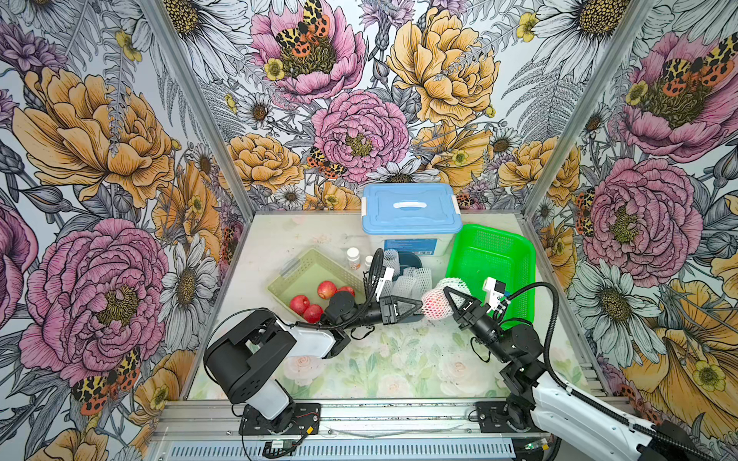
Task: Remove foam nets from apples
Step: Remove the foam net from the apple.
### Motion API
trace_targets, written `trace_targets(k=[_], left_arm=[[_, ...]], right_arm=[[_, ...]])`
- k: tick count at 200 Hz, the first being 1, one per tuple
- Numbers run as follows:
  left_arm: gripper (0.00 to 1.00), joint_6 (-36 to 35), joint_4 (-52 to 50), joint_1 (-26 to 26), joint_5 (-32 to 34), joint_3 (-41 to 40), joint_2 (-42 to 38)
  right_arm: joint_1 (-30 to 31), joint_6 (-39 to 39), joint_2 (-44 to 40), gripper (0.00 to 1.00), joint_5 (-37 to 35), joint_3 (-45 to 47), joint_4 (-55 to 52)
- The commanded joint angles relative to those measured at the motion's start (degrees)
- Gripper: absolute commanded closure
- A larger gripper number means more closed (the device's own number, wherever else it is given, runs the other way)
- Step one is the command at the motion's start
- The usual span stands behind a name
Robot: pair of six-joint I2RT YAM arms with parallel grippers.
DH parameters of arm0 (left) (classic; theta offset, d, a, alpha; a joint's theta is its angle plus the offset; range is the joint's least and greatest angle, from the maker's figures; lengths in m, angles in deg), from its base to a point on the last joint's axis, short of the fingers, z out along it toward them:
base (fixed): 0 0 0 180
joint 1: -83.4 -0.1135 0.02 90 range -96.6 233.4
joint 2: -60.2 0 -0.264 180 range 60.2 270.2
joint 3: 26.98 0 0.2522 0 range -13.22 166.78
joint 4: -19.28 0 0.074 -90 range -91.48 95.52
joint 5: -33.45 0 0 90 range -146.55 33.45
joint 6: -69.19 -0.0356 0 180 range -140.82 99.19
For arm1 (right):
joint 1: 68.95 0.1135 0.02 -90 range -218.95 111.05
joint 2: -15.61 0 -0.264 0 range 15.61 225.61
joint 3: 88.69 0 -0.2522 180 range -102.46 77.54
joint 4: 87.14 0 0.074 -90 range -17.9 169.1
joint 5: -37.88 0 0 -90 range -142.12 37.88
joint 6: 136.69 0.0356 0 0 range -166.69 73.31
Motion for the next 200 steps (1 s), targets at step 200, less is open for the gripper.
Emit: trace_targets(k=[200], left_arm=[[0.53, -4.9, -4.0, 2.3, 2.4, 3.0, -1.4]], right_arm=[[3.3, -2.1, 5.1, 1.0, -4.2, -0.1, 9.1]])
